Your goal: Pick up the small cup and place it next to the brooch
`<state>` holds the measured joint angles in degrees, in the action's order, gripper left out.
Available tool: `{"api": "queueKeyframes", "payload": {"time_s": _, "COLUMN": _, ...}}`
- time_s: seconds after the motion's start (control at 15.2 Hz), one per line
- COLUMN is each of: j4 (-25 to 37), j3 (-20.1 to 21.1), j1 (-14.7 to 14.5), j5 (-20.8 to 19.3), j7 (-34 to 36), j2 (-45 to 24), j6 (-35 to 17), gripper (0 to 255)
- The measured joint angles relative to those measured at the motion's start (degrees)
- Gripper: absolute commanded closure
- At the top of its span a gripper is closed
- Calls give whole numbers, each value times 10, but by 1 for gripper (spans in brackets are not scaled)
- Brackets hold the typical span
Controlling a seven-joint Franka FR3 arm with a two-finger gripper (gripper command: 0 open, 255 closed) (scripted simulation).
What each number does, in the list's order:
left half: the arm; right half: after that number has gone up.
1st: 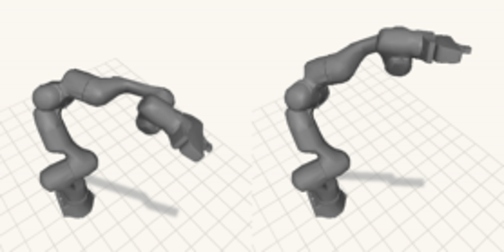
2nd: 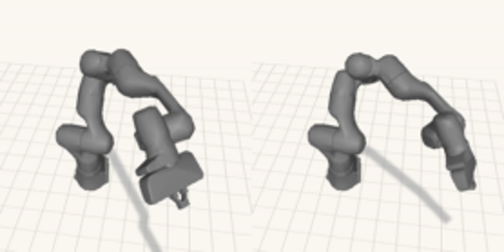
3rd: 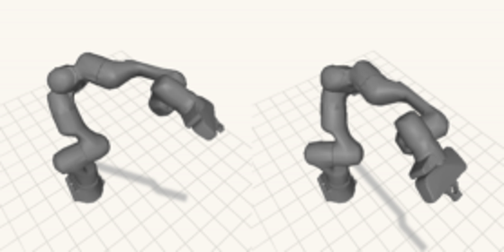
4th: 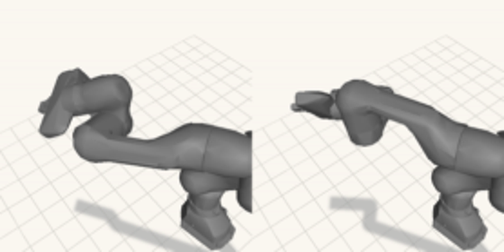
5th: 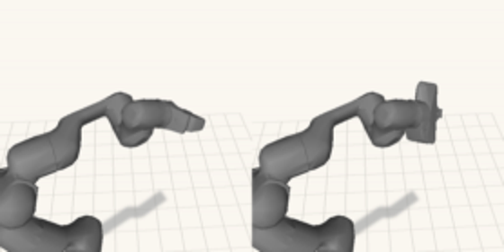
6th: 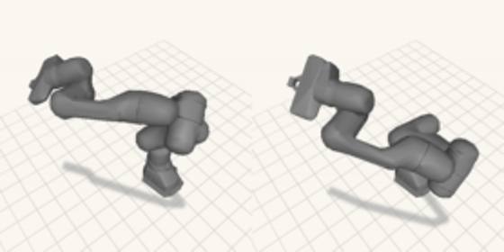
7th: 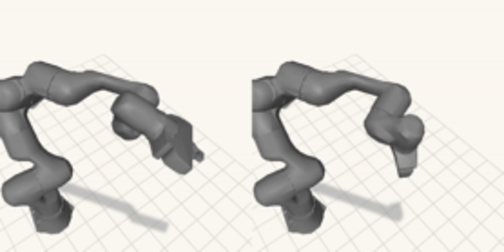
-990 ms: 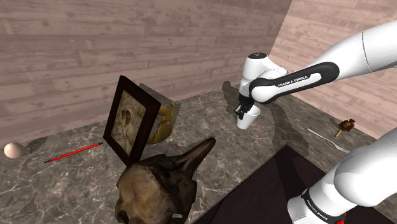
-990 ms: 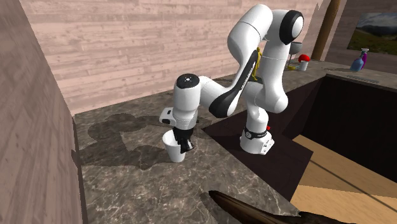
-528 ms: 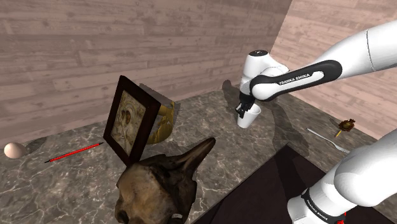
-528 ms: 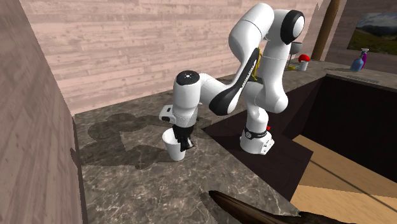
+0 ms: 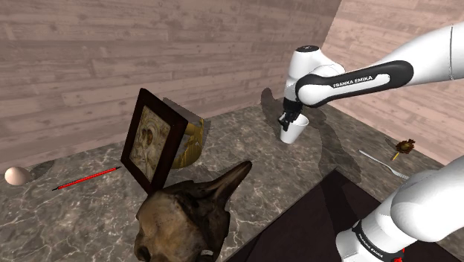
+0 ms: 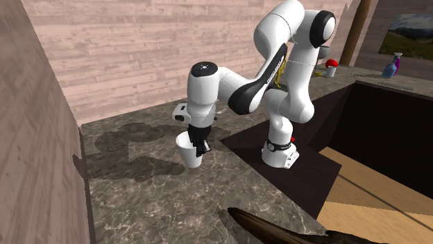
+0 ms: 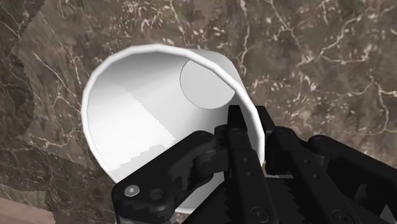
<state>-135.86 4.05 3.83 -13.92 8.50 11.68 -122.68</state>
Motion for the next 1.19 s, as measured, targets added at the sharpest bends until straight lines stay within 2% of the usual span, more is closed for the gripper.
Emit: {"api": "queueKeyframes", "payload": {"time_s": 1.19, "j4": 97, "j3": 0, "j1": -4, "j5": 19, "j7": -33, "j2": 45, "j6": 139, "gripper": 255}}
